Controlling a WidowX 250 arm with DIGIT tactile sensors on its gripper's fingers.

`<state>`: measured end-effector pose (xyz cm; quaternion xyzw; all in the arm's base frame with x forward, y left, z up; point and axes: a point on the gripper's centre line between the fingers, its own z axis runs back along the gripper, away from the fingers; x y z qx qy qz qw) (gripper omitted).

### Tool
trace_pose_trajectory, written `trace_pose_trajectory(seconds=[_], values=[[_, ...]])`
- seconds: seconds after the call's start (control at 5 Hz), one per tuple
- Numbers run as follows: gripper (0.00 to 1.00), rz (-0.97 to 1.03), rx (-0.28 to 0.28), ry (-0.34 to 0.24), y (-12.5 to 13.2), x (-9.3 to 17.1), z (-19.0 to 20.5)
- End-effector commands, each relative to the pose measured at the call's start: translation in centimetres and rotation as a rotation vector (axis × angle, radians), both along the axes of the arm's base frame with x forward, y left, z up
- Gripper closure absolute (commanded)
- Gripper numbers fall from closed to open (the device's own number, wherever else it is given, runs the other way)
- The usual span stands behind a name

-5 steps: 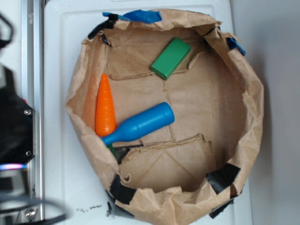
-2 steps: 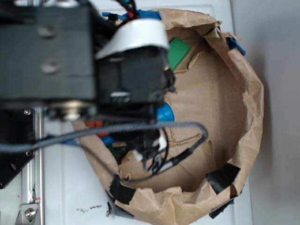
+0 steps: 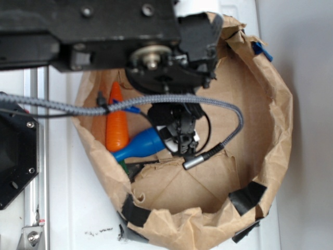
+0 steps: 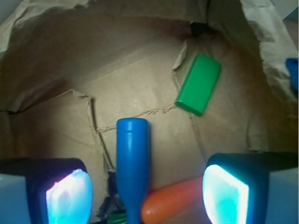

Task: Grab the green block.

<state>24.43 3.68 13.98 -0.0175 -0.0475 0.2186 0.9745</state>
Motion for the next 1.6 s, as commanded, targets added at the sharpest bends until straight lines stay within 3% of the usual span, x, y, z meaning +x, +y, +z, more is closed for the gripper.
trace_pose_trajectory(seconds=[0.0, 0.2, 0.6, 0.8, 1.4], values=[[0.0, 0.017, 0.01, -0.048, 0.8, 0.4, 1.2], [0.0, 0.017, 0.01, -0.048, 0.8, 0.4, 1.2], [0.0, 0.146, 0.021, -0.116, 2.4, 3.4, -3.1], [0.0, 0.203, 0.041, -0.138, 3.1, 4.2, -4.0], [0.0, 0.372, 0.15, -0.202, 5.7, 3.1, -5.0]])
